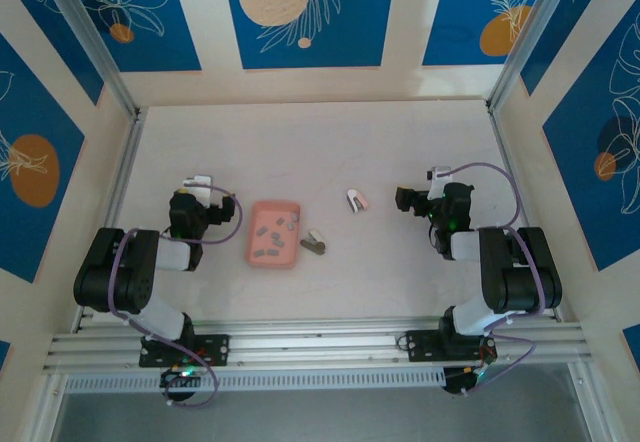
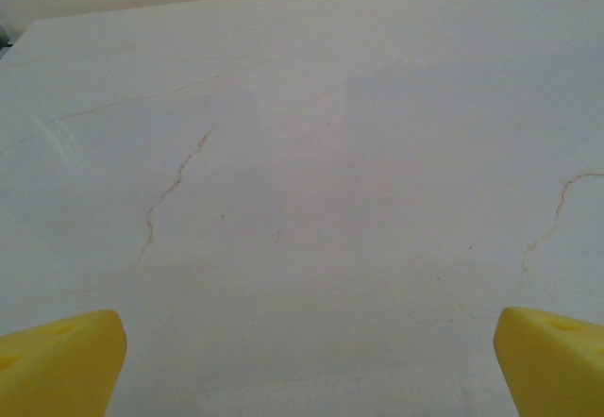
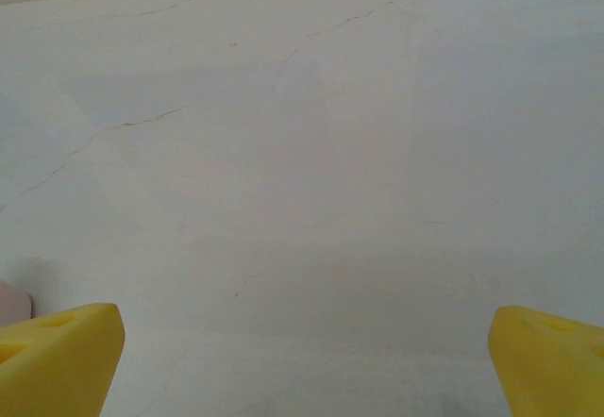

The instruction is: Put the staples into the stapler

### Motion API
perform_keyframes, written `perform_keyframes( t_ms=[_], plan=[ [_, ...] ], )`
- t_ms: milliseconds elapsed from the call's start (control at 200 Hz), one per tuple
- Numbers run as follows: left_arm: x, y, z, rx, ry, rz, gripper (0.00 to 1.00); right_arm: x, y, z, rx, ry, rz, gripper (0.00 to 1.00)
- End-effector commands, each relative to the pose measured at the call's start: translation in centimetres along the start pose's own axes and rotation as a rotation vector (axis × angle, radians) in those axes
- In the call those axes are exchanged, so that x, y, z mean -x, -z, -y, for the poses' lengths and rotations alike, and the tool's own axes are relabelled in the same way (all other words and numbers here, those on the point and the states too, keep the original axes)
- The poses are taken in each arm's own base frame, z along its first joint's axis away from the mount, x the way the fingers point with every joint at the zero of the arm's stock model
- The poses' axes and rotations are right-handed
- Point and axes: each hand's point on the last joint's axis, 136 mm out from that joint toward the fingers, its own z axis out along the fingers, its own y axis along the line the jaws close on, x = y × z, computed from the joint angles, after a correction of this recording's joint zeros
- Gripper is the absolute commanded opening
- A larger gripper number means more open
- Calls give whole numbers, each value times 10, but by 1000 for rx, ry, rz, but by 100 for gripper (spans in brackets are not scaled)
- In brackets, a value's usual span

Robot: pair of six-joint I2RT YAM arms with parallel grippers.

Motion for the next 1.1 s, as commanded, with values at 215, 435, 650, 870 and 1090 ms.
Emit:
perform_keyframes(
  t_ms=[215,435,650,870,1090],
  plan=[
    [13,-2,3,-24,-18,31,100,16,-1,-4,16,32,53,99],
    [29,13,12,-52,-64,56,100,34,5,-6,9,23,23,99],
    [80,41,25,-122,64,-6,100,81,40,-53,180,14,-24,99],
    [91,64,54,-270,290,-188,93,90,67,-128,295,-23,-257,99],
    [55,86,73,-305,428,-403,88,45,82,-220,387,-83,-503,99]
  ],
)
